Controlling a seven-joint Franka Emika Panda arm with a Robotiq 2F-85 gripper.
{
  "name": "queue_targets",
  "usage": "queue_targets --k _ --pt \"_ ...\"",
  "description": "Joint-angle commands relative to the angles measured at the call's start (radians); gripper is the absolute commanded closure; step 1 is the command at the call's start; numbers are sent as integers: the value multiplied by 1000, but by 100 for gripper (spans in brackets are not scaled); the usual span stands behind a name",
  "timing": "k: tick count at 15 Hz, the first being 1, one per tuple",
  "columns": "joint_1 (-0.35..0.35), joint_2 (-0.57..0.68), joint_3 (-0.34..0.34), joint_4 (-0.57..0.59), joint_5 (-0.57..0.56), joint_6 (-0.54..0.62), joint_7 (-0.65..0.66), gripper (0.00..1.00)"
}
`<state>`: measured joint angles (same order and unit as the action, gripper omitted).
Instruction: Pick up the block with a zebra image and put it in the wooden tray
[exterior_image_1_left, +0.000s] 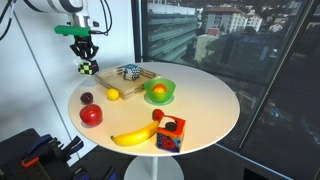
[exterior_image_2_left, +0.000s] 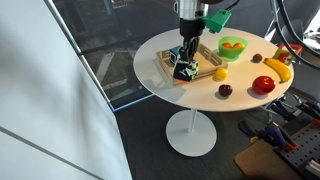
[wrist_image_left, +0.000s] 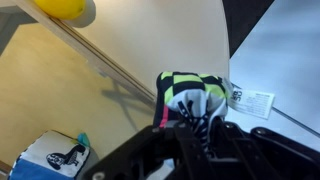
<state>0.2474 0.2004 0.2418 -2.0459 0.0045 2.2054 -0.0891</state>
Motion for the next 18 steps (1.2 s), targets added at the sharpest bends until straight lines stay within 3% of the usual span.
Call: queue_targets --k 1,9,10,12,18 --pt "-28 0 -15 44 18 -61 -19 92" --pt "-69 25 -64 85 2 -60 6 90" --pt "-73 27 -68 90 3 -63 6 56" --pt "-78 28 -75 97 5 -65 8 49" --pt "-81 31 -84 98 4 -68 14 1"
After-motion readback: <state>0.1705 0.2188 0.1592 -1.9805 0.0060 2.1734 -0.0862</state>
